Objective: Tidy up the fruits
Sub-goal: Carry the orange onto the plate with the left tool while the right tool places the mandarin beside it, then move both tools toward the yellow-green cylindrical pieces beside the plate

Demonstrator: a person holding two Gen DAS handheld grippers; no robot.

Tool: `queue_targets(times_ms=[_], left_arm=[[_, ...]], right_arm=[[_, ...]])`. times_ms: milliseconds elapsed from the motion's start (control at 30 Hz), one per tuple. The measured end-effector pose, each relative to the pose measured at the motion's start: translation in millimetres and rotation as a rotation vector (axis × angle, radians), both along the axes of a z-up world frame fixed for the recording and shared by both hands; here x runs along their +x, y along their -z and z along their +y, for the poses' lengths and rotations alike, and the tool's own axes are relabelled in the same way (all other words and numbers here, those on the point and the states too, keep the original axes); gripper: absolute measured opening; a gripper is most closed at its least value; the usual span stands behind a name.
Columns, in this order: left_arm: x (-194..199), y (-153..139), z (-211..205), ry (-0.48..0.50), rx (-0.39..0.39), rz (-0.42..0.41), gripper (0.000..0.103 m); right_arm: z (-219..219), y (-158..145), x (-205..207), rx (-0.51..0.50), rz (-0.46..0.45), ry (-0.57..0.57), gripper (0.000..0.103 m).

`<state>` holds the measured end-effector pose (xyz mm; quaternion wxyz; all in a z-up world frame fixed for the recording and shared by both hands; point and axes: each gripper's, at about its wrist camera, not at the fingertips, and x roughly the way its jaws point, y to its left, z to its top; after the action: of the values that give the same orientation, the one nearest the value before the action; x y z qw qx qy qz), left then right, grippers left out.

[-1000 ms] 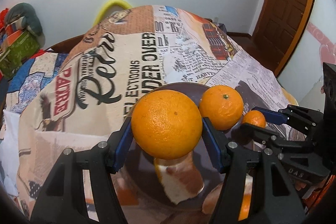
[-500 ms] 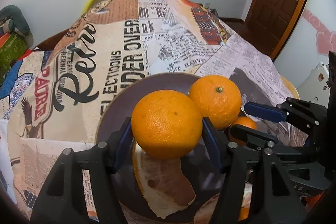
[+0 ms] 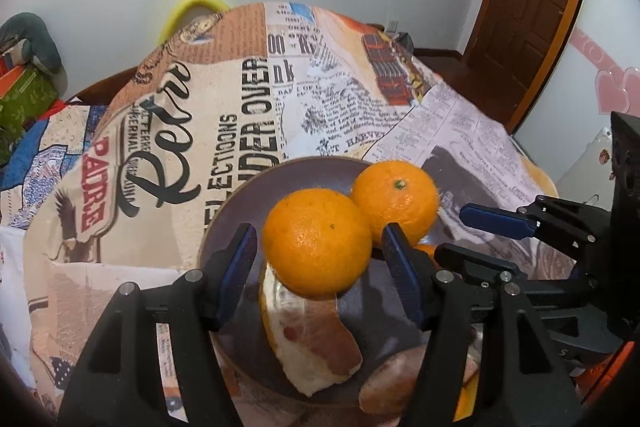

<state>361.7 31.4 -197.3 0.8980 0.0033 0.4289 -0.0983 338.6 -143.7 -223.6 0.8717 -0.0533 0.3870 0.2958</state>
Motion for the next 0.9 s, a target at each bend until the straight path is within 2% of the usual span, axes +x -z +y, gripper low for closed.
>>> queue_targets(times_ms=[300,467,633,700,900], left_arm=[[-39.8,-31.1,5.1,-0.022,0.022,-0.061,0.068],[-67.2,-40.7,12.5,-0.045,0.024,-0.073,0.070],[-96.9,-39.1,19.1,-0.067,0.037,-0.062,0.071],[-106.1,-35.8,21.3,-0.075,0.038,-0.054,0.074],[-127.4,-16.6,24.0,-0.090,0.066,-0.015,0.076]], right_arm=[[-8.4,-23.9,-24.8,0.005,-0.039,0.013,0.040],[-16.6,-35.5,-45.9,0.000,-0.067,0.025,0.048],[-23.8,-36.3,-61.9,-0.018,-0.070,0.041,0.053],[-27.2,-32.9,-67.7,-0.023,-0.061,0.051,0.056],[-36.0,-12.7,-77.8,-0.051,-0.015,0.071,0.057]])
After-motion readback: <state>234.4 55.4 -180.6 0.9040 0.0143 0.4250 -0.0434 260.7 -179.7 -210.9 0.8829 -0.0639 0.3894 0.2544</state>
